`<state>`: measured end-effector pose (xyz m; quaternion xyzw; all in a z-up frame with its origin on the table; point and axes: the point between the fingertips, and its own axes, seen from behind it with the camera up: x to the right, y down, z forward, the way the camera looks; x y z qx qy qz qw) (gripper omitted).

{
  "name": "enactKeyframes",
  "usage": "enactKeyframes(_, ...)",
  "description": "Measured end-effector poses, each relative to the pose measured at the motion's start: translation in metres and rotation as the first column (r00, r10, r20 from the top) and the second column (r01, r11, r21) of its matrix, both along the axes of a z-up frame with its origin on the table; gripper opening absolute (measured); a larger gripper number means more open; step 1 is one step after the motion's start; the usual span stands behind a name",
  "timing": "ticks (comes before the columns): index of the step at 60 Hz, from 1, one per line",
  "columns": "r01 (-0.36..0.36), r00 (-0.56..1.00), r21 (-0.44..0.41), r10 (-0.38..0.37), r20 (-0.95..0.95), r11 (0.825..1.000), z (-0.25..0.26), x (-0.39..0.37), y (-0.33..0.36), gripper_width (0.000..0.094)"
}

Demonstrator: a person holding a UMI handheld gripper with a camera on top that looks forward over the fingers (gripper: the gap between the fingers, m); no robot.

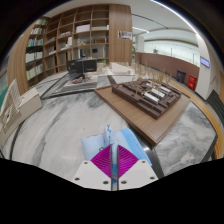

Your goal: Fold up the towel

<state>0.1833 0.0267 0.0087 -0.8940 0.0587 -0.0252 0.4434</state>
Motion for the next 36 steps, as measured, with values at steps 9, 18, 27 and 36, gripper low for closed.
enactKeyframes(9, 0.032, 0.998, 0.027, -0.033, 0.048, 0.999, 0.012, 0.022, -0.008, 0.0712)
enactKeyframes(18, -0.063, 0.985, 0.046, 0.054, 0.164, 0.997, 0.052, 0.025, -0.040, 0.0836)
enactKeyframes(27, -0.121, 0.986, 0.107, 0.107, 0.126, 0.987, 0.099, -0.002, -0.103, 0.0849)
enactKeyframes(36, -0.170, 0.985, 0.185, 0.164, 0.048, 0.968, 0.146, -0.051, -0.169, 0.0849)
